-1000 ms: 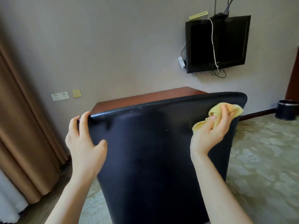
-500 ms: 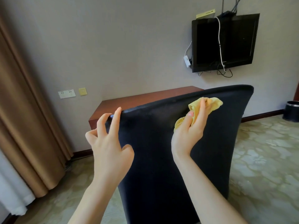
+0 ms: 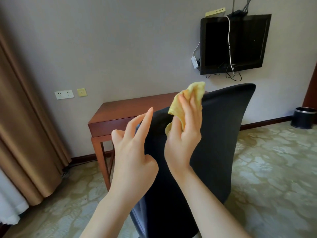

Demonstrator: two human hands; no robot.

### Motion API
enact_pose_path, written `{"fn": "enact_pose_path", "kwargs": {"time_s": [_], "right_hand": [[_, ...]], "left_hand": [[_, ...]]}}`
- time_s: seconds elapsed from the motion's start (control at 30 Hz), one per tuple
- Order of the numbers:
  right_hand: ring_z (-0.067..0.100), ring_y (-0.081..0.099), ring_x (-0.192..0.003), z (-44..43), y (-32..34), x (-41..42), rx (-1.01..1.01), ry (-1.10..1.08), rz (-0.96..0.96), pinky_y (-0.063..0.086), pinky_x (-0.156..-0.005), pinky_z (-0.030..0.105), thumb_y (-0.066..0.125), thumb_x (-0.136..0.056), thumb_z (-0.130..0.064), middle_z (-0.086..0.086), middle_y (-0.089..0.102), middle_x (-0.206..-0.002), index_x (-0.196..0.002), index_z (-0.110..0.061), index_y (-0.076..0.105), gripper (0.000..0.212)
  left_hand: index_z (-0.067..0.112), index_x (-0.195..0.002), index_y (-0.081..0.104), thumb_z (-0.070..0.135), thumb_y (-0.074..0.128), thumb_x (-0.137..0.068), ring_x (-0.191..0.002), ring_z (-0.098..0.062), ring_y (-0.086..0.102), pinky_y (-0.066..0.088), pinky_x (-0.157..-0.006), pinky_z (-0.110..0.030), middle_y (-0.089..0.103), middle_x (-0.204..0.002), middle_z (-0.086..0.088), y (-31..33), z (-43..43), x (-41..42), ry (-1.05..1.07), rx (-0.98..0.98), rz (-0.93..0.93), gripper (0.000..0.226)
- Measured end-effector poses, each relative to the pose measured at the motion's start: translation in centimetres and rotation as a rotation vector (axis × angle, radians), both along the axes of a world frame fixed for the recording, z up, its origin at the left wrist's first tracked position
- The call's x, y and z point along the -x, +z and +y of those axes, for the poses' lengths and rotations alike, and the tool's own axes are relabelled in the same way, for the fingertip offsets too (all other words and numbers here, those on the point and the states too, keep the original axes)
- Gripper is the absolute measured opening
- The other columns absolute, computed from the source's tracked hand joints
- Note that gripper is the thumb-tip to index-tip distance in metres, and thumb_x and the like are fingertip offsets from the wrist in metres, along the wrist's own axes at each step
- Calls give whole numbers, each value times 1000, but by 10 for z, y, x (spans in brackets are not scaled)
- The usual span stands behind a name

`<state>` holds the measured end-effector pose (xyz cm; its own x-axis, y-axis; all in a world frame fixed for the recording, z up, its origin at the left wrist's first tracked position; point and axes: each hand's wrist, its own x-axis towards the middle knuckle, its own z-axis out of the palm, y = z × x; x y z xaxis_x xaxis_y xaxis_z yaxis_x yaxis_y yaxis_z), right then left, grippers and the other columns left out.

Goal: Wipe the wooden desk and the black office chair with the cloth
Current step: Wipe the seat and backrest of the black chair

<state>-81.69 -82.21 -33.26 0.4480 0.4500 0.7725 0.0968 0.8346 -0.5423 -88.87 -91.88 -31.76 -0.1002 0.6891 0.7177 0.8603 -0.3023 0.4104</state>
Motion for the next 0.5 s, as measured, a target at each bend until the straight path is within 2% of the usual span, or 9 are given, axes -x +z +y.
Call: {"fn": "enact_pose_path", "kwargs": {"time_s": [0.07,0.17,0.23,0.27,0.33,0.4,0.47,0.5], "right_hand": [[20,25,-143,-3,-6,2,-58,-24,-46,26,-114,51,45,-94,-8,12,37,-148,-130,-5,54,38],[26,26,-142,-7,-13,1,-134,-8,-86,24,-114,54,48,-95,-5,20,39,-145,-128,-3,53,33],[29,28,-141,-9,-20,2,-244,3,-172,22,-116,51,46,-100,-14,25,42,-141,-126,-3,53,30],[32,30,-139,-9,-25,4,-305,-1,-249,21,-116,48,45,-100,-17,27,44,-139,-126,-2,54,31],[35,31,-138,-3,-44,6,-404,-33,-454,21,-116,47,49,-99,-13,21,45,-139,-130,-3,50,33],[28,26,-141,7,-68,5,-448,-86,-649,22,-116,46,56,-94,-9,7,41,-144,-134,-10,45,42],[17,23,-143,17,-87,5,-464,-111,-747,21,-117,37,58,-91,-5,-3,36,-148,-140,-18,39,54],[15,27,-141,21,-94,5,-489,-107,-763,26,-115,37,57,-92,-5,-4,36,-147,-143,-21,35,58]], "left_hand": [[60,-130,11,-22,38,-62,-89,-4,27,24,-84,-4,30,-116,45,2,-1,-3,-83,37,-46,110],[64,-128,15,-21,40,-66,-98,14,30,34,-98,-33,35,-102,53,2,-3,-1,-186,87,-119,108],[62,-133,25,-20,41,-68,-108,13,36,37,-104,-46,42,-110,50,2,-4,6,-272,110,-226,106],[58,-135,30,-19,41,-68,-116,6,41,37,-105,-50,48,-119,42,2,-4,10,-332,108,-296,102],[48,-134,38,-11,40,-65,-126,-6,48,32,-110,-51,55,-130,26,2,-5,14,-426,86,-392,92],[42,-132,42,-9,40,-64,-127,-5,48,35,-111,-47,55,-132,21,0,-5,15,-466,87,-472,85],[39,-132,45,-17,41,-65,-128,-3,47,41,-108,-39,56,-133,17,-3,-1,18,-463,100,-534,87],[39,-131,48,-23,40,-66,-129,-5,47,42,-107,-41,57,-133,14,-5,1,19,-442,103,-538,90]]}}
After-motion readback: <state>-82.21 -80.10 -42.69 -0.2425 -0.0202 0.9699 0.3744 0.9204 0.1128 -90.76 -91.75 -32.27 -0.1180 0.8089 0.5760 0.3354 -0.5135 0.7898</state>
